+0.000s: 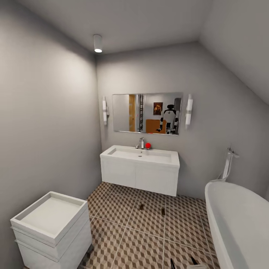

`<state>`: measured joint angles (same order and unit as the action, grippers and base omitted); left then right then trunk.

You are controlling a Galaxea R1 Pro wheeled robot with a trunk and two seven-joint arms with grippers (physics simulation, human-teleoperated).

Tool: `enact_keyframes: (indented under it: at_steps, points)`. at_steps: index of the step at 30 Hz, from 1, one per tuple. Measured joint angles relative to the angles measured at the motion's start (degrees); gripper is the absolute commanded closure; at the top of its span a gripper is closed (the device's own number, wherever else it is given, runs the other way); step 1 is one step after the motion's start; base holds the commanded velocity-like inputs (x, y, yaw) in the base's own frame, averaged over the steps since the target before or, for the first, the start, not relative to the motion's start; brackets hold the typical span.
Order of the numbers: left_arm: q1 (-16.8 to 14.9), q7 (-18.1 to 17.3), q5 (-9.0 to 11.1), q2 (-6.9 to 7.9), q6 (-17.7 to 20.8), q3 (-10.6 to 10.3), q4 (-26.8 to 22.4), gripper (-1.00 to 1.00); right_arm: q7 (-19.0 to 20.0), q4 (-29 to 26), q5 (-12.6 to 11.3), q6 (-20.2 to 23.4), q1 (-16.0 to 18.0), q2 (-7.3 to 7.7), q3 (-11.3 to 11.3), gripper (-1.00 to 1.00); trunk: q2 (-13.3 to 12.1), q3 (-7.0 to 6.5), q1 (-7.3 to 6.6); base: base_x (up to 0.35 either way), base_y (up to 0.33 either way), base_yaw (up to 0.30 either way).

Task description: Take the four mousetraps from the cabinet in the bathroom and place them on the bathroom floor. Make sure all four end up on the same floor surface, and ensure that at least two of them are either under or directly next to the same bathroom sink.

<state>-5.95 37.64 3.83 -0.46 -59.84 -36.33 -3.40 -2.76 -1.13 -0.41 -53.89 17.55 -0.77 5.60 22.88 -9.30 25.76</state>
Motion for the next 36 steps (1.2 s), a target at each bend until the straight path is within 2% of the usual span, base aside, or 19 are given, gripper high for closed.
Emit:
enact_keyframes:
  at_steps: [3, 4, 5, 8, 9, 11, 12, 14, 15, 16, 20, 25, 29, 30, 32, 33, 36]
  points:
    - [0.0, 0.3, 0.1, 0.35, 0.0, 0.2, -0.2, -1.0, 0.0, 0.0, -0.2, -0.5, 0.0, 2.04, -0.3, -1.0, 0.0, 0.0, 0.0, 0.0, 0.0, 0.0]
    - [0.0, 0.4, 0.3, 1.26, 0.0, 0.6, -0.4, -1.0, 0.0, 0.0, -0.8, -1.4, 0.0, 3.7, -0.6, -1.0, 0.0, 0.0, 0.0, 0.0, 0.0, 0.0]
    - [0.0, 0.5, 0.3, 1.8, 0.0, 0.6, -0.6, -1.0, 0.0, 0.0, -1.1, -1.8, 0.0, 4.7, -0.4, -1.0, 0.0, 0.0, 0.0, 0.0, 0.0, 0.0]
    - [0.0, 0.6, 0.5, 2.5, 0.0, 1.3, -0.7, -1.0, 0.0, 0.0, -2.1, -2.3, 0.0, 6.01, -0.3, -1.0, 0.0, 0.0, 0.0, 0.0, 0.0, 0.0]
    - [0.0, 0.6, 0.6, 2.72, 0.0, 1.8, -0.7, -1.0, 0.0, 0.0, -2.6, -2.3, 0.0, 6.4, -0.3, -1.0, 0.0, 0.0, 0.0, 0.0, 0.0, 0.0]
    - [0.0, 0.6, 0.9, 3.66, 0.0, 5.4, -0.7, -1.0, -0.1, 0.0, -4.9, -2.6, 0.0, 7.52, -0.4, -1.0, 0.0, 0.0, 0.0, 0.0, 0.0, 0.0]
    - [0.0, 0.5, 1.1, 4.25, 0.0, 8.2, -0.8, -1.0, 0.1, 0.0, -6.3, -2.7, 0.0, 7.84, -0.3, -1.0, 0.0, 0.0, 0.0, 0.0, 0.0, 0.0]
    - [0.0, 0.4, 1.0, 4.91, 0.0, 11.0, -0.8, -1.0, 0.2, 0.0, -7.3, -2.7, 0.0, 8.05, -0.2, -1.0, 0.0, 0.0, 0.0, 0.0, 0.0, 0.0]
    - [0.0, 0.3, 1.1, 5.58, 0.0, 13.4, -0.8, -1.0, 0.3, 0.0, -7.9, -2.8, 0.0, 8.16, -0.2, -1.0, 0.0, 0.0, 0.0, 0.0, 0.0, 0.0]
    - [0.0, 0.2, 1.1, 6.23, 0.0, 14.9, -0.8, -1.0, 0.3, 0.0, -8.3, -2.8, 0.0, 8.22, -0.1, -1.0, 0.0, 0.0, 0.0, 0.0, 0.0, 0.0]
    - [0.0, 0.0, 1.0, 7.28, 0.0, 16.8, -0.9, -1.0, 0.4, 0.0, -8.8, -2.9, 0.0, 8.31, -0.1, -1.0, 0.0, 0.0, 0.0, 0.0, 0.0, 0.0]
    - [0.0, -0.5, 0.9, 7.77, 0.0, 17.1, -0.8, -1.0, 0.5, 0.0, -8.9, -3.0, 0.0, 8.37, -0.1, -1.0, 0.0, 0.0, 0.0, 0.0, 0.0, 0.0]
    - [0.0, -5.1, 0.9, 8.08, 0.0, 17.1, -0.8, -1.0, 1.1, 0.1, -8.9, -3.2, 0.0, 8.44, 0.0, -1.0, 0.0, 0.0, 0.0, 0.0, 0.0, 0.0]
    - [0.0, -8.1, 0.8, 8.45, 0.0, 17.1, -0.8, -1.0, 2.1, 0.1, -8.7, -3.3, 0.0, 8.46, 0.0, -1.0, 0.0, 0.0, 0.0, 0.0, 0.0, 0.0]
    - [0.0, -11.7, 0.9, 9.04, 0.0, 17.2, -0.8, -1.0, 3.8, 0.1, -8.6, -3.3, 0.0, 8.49, 0.0, -1.0, 0.0, 0.0, 0.0, 0.0, 0.0, 0.0]
    - [0.0, -17.3, 1.0, 10.21, 0.0, 17.5, -0.8, -1.0, 7.4, 0.1, -8.4, -3.3, -0.2, 8.81, 0.3, -1.0, 0.0, 0.0, 0.0, 0.0, 0.0, 0.0]
    - [0.0, -22.3, 1.0, 11.22, 0.0, 18.2, -0.9, -1.0, 12.0, 0.1, -8.6, -3.3, -0.4, 9.63, 0.0, -1.0, 0.0, 0.0, 0.0, 0.0, 0.0, 0.0]
